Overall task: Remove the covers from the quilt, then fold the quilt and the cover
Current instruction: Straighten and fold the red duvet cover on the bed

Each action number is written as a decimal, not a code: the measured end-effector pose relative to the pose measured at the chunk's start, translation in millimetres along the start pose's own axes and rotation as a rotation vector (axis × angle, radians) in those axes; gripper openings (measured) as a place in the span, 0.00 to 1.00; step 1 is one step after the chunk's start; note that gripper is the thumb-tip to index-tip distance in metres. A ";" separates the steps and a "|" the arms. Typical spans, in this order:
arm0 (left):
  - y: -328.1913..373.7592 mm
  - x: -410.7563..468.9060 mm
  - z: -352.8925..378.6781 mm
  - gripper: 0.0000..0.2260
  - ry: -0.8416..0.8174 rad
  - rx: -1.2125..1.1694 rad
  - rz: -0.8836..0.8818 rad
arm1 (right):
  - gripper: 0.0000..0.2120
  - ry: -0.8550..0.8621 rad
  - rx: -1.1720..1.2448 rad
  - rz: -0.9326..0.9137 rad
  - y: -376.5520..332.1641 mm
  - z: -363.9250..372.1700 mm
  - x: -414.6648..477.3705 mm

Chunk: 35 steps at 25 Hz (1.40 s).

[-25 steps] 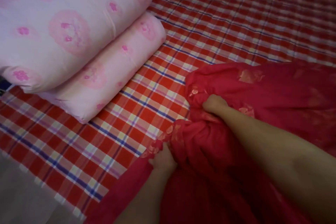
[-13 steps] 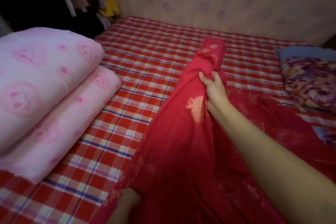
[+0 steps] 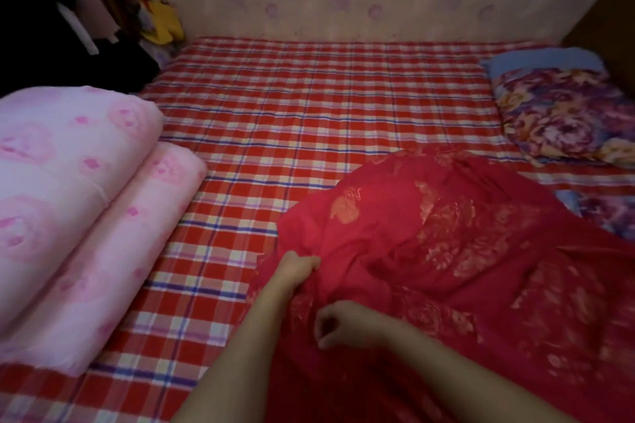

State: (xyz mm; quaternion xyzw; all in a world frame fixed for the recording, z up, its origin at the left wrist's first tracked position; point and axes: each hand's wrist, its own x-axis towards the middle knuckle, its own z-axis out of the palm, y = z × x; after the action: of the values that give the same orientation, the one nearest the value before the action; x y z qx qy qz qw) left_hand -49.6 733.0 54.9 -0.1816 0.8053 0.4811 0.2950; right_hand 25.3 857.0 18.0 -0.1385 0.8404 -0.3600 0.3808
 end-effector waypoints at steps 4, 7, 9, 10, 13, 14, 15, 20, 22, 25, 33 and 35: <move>-19.8 6.5 -16.2 0.13 -0.188 0.109 0.039 | 0.17 0.568 0.453 0.443 8.0 -77.9 19.4; -31.7 8.8 -14.7 0.07 -0.372 0.213 0.065 | 0.39 0.539 0.676 0.637 3.7 -103.0 55.4; -38.6 12.2 -13.7 0.07 -0.457 0.239 0.050 | 0.29 0.392 0.520 0.718 1.9 -89.2 79.0; -41.1 16.9 -17.9 0.20 -0.373 0.271 0.034 | 0.22 0.337 0.381 0.732 1.0 -82.1 85.8; -51.4 23.1 -32.6 0.39 -0.250 0.376 -0.116 | 0.06 0.220 0.524 0.727 9.6 -82.0 97.5; -45.0 24.6 -38.7 0.33 -0.353 0.385 -0.150 | 0.06 0.226 0.619 0.720 2.3 -91.2 99.5; -33.2 36.1 -47.5 0.26 -0.423 0.421 -0.145 | 0.08 0.249 0.695 0.695 -2.6 -109.4 107.5; 115.0 126.2 -109.7 0.12 -0.039 0.194 0.091 | 0.13 0.569 1.140 0.296 -54.1 -268.9 168.8; 170.1 167.3 -127.2 0.09 -0.054 -0.651 0.003 | 0.11 0.725 1.355 0.050 -79.6 -330.7 193.5; 201.4 183.9 -111.7 0.16 0.127 -0.924 0.282 | 0.19 0.868 1.441 -0.267 -87.5 -368.3 216.6; 14.5 125.1 49.1 0.56 0.103 0.644 0.331 | 0.23 0.991 0.349 0.051 63.5 -227.0 147.9; -17.7 111.2 75.0 0.57 0.032 0.758 0.424 | 0.23 0.935 0.054 0.235 114.8 -166.7 90.6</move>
State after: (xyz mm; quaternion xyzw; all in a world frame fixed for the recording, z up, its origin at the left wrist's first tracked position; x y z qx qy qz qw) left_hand -101.4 789.8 -56.4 0.1014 0.9490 0.1984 0.2229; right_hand -154.1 975.0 -37.4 0.1438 0.9217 -0.3602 0.0039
